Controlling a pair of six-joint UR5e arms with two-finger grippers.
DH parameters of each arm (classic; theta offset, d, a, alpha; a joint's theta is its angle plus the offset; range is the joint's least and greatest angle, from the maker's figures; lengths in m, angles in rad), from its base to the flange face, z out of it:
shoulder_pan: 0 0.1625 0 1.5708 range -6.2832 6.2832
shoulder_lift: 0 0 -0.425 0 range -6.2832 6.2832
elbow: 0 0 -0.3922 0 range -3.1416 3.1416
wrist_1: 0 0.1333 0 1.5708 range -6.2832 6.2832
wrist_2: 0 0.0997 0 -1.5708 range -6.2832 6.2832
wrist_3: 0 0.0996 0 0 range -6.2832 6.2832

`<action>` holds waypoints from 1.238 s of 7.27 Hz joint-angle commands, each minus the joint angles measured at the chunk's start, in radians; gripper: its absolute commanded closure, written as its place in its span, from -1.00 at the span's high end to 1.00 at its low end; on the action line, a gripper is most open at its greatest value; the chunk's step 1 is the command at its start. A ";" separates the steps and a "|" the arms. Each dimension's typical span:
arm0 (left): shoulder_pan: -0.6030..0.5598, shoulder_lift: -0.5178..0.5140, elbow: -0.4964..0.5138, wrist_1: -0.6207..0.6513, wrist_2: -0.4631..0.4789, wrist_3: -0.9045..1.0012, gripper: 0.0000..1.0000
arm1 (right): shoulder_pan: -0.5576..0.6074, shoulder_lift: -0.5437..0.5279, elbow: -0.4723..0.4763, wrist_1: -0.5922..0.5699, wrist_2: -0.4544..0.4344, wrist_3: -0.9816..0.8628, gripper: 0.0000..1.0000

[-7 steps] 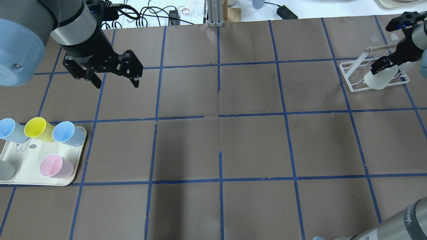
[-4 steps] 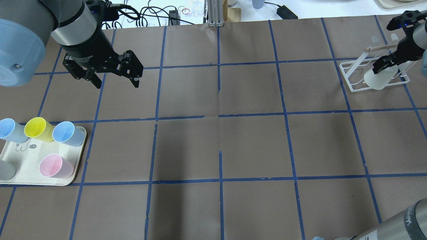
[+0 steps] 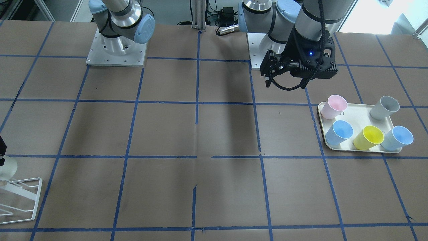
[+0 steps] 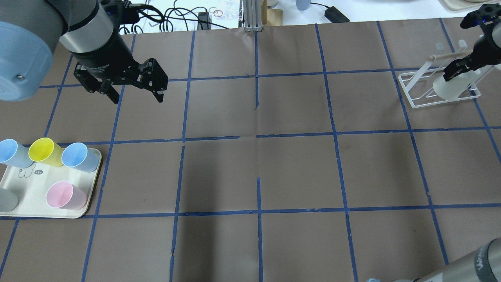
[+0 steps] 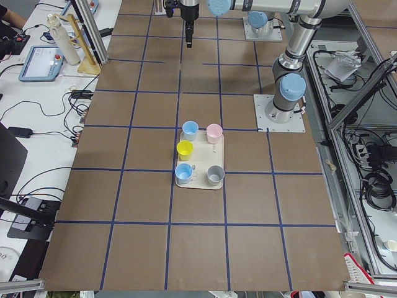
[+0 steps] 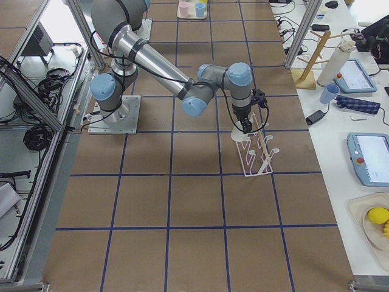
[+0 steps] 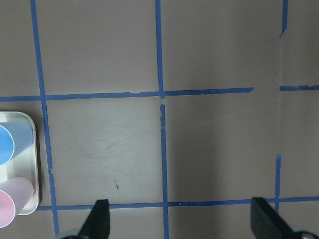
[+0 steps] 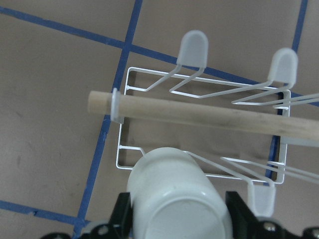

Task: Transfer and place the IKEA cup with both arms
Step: 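Lower the right gripper and close it on the white cup's base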

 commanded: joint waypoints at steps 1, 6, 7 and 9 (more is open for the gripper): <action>0.000 0.001 -0.001 0.000 -0.001 0.000 1.00 | 0.000 -0.054 -0.034 0.110 -0.005 0.000 -0.96; 0.000 0.002 -0.006 0.000 -0.004 -0.002 1.00 | 0.015 -0.275 -0.088 0.433 -0.013 0.101 -0.95; 0.000 0.002 -0.012 -0.002 -0.008 -0.002 1.00 | 0.064 -0.312 -0.088 0.492 -0.009 0.226 -0.95; 0.011 0.004 -0.019 -0.027 -0.077 0.014 1.00 | 0.266 -0.320 -0.079 0.495 -0.016 0.546 -0.95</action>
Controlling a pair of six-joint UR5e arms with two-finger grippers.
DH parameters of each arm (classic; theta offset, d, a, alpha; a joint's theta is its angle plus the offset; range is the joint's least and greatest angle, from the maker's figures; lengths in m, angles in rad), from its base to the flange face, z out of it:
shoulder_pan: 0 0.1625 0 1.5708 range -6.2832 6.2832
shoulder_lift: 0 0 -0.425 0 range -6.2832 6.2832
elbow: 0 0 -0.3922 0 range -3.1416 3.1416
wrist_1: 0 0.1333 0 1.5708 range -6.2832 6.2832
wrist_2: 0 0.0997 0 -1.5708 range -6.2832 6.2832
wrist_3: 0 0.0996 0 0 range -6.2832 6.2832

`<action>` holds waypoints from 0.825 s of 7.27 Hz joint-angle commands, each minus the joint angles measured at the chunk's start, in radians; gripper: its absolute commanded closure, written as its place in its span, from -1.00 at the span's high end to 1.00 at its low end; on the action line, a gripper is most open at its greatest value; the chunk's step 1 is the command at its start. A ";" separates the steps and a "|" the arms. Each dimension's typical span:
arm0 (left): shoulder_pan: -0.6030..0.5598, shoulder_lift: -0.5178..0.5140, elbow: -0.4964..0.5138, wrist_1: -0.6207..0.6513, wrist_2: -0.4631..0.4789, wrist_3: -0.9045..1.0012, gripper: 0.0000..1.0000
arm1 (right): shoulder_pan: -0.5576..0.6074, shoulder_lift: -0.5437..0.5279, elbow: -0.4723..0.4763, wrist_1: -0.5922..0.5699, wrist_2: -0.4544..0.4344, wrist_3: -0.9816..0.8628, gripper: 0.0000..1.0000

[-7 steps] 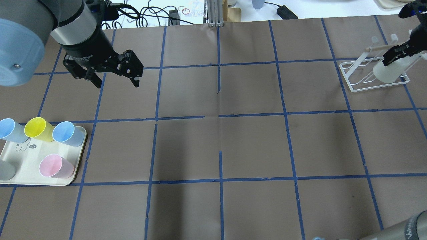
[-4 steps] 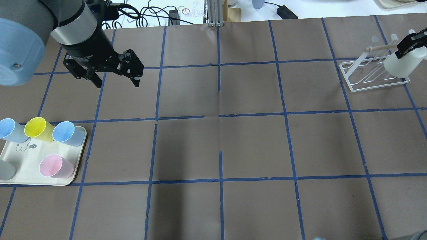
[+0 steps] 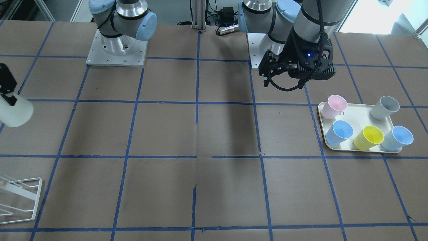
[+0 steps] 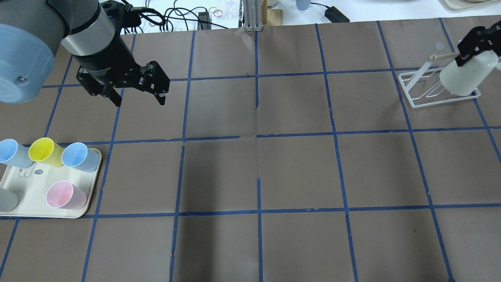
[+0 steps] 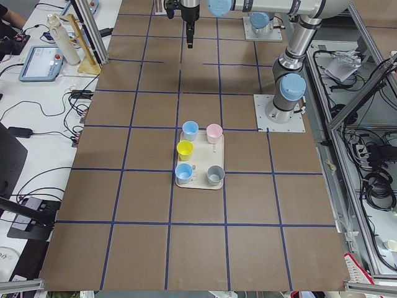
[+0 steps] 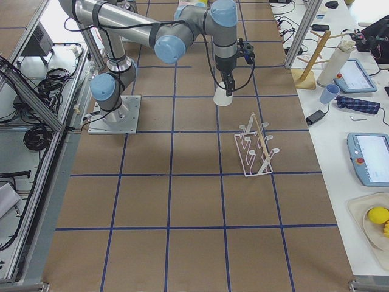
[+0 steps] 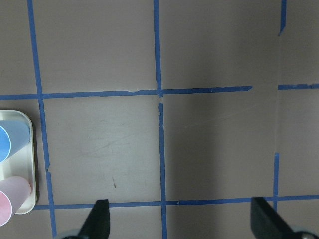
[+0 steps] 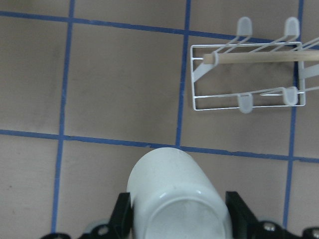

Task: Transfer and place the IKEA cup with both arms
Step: 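Lift the white cup with the right gripper while the left gripper reaches toward it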

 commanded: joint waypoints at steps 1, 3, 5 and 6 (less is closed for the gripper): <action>0.017 0.006 -0.011 -0.054 -0.064 0.013 1.00 | 0.231 -0.001 0.008 0.013 -0.002 0.381 -0.96; 0.185 0.015 -0.037 -0.183 -0.321 0.125 1.00 | 0.426 0.005 0.020 0.028 0.004 0.661 -0.97; 0.299 0.033 -0.129 -0.249 -0.480 0.317 1.00 | 0.488 -0.003 0.025 0.057 0.205 0.706 -0.98; 0.311 0.033 -0.178 -0.252 -0.544 0.333 1.00 | 0.482 -0.003 0.025 0.068 0.366 0.706 -1.00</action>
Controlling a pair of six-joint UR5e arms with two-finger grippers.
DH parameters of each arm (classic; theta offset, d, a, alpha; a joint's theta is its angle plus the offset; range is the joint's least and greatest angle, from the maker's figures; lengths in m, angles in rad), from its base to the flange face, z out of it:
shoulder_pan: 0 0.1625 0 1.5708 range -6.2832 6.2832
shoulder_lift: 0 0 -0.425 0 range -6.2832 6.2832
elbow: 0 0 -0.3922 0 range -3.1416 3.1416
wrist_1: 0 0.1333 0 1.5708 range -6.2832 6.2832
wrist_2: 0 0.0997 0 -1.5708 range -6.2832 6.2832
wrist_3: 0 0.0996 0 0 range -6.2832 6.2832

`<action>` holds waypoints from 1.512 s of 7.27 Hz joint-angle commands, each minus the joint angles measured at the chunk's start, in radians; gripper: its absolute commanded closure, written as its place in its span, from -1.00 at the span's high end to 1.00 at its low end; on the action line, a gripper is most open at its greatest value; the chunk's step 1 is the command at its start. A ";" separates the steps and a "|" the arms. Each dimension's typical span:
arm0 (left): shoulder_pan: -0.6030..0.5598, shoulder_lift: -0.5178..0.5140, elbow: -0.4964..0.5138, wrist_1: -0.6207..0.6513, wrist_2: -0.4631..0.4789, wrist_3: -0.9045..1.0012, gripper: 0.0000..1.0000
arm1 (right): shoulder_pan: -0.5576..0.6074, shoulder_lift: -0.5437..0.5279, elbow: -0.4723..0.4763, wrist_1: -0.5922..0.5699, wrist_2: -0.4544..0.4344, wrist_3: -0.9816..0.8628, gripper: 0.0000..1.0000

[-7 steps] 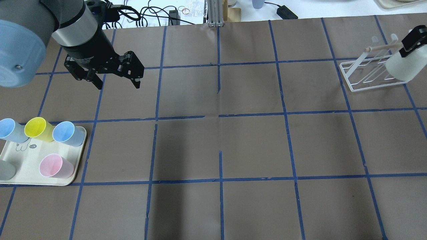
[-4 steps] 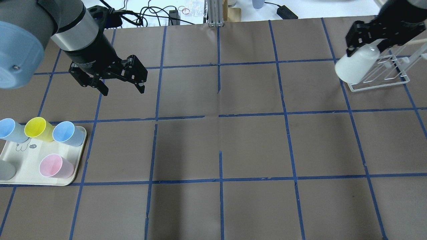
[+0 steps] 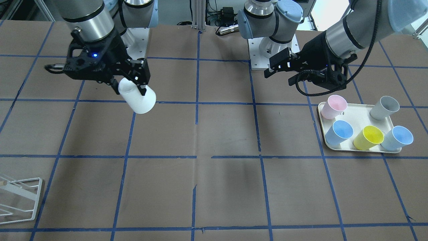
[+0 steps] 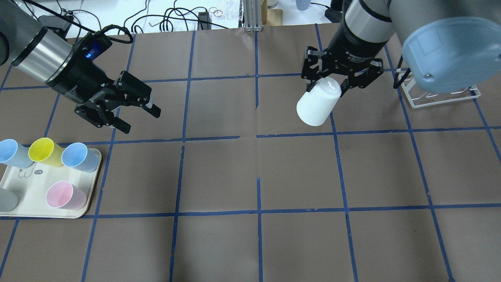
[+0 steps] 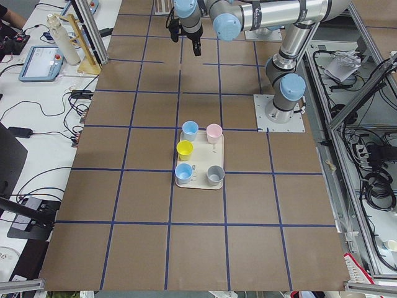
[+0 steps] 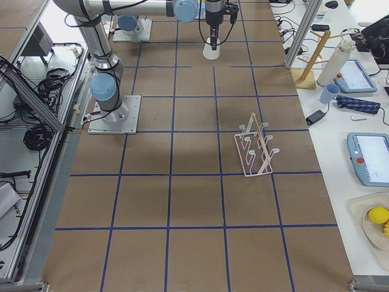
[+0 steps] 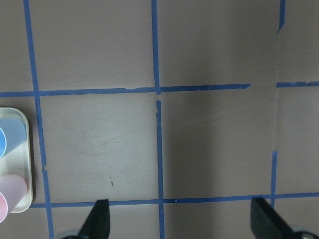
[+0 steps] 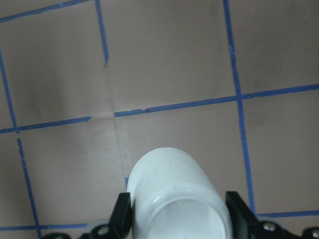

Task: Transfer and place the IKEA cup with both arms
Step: 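Lift the white cup with the right gripper while the left gripper reaches toward it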

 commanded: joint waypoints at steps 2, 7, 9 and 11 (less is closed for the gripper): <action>0.106 0.005 -0.161 -0.039 -0.244 0.068 1.00 | -0.052 0.000 0.004 0.051 0.494 0.096 -1.00; 0.107 -0.003 -0.393 -0.042 -0.745 0.103 1.00 | -0.138 0.005 0.255 0.131 1.118 -0.069 -1.00; 0.080 0.037 -0.428 -0.044 -0.761 0.126 1.00 | -0.136 0.009 0.295 0.136 1.172 -0.071 -1.00; 0.077 0.078 -0.427 -0.032 -0.793 0.145 1.00 | -0.133 0.023 0.298 0.142 1.179 -0.065 -1.00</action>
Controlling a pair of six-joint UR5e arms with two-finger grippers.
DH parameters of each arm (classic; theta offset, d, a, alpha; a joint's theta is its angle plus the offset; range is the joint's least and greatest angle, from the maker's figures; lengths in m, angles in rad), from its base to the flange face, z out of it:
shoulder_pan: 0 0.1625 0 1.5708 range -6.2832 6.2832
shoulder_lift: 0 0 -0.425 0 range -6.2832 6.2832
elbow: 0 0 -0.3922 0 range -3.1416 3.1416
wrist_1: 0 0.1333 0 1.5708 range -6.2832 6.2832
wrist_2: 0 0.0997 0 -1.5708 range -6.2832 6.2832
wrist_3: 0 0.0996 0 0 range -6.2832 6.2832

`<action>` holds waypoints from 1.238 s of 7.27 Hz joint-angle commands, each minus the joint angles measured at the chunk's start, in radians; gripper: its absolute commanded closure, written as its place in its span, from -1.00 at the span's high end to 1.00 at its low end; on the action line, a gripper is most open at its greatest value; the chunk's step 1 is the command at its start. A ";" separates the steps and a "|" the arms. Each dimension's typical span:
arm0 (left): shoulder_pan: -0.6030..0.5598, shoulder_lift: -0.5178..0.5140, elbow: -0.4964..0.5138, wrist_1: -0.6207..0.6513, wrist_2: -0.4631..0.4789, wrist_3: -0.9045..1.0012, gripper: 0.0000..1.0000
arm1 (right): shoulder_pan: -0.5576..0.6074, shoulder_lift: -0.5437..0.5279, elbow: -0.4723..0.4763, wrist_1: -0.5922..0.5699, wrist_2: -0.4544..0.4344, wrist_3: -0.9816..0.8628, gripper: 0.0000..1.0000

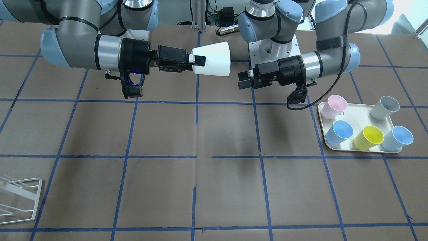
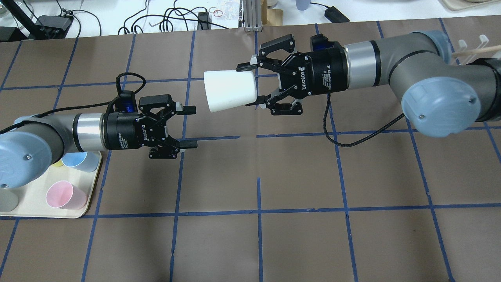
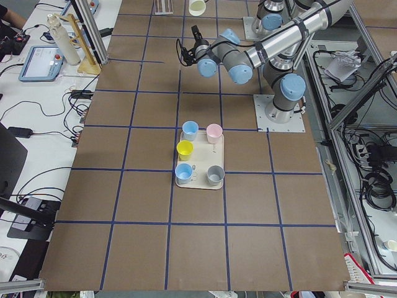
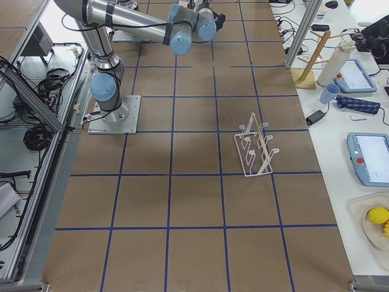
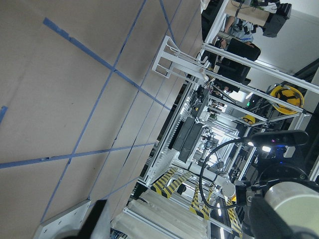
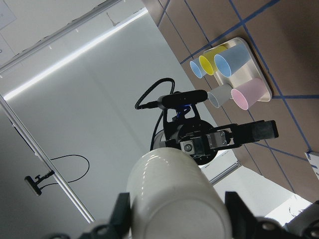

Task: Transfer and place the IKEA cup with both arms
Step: 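Close the left gripper on the white cup's rim beside the right gripper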

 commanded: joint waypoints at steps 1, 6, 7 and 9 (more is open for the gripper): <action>-0.001 0.033 0.009 0.016 -0.015 0.032 1.00 | 0.000 0.033 0.004 0.013 0.010 -0.003 -1.00; -0.039 0.050 -0.006 0.021 -0.121 0.147 1.00 | 0.007 0.040 0.006 0.065 0.047 0.006 -1.00; -0.045 0.045 -0.006 0.021 -0.159 0.147 1.00 | 0.012 0.039 0.006 0.073 0.047 0.006 -1.00; -0.077 0.042 -0.024 0.019 -0.213 0.136 1.00 | 0.012 0.037 0.006 0.074 0.047 0.009 -1.00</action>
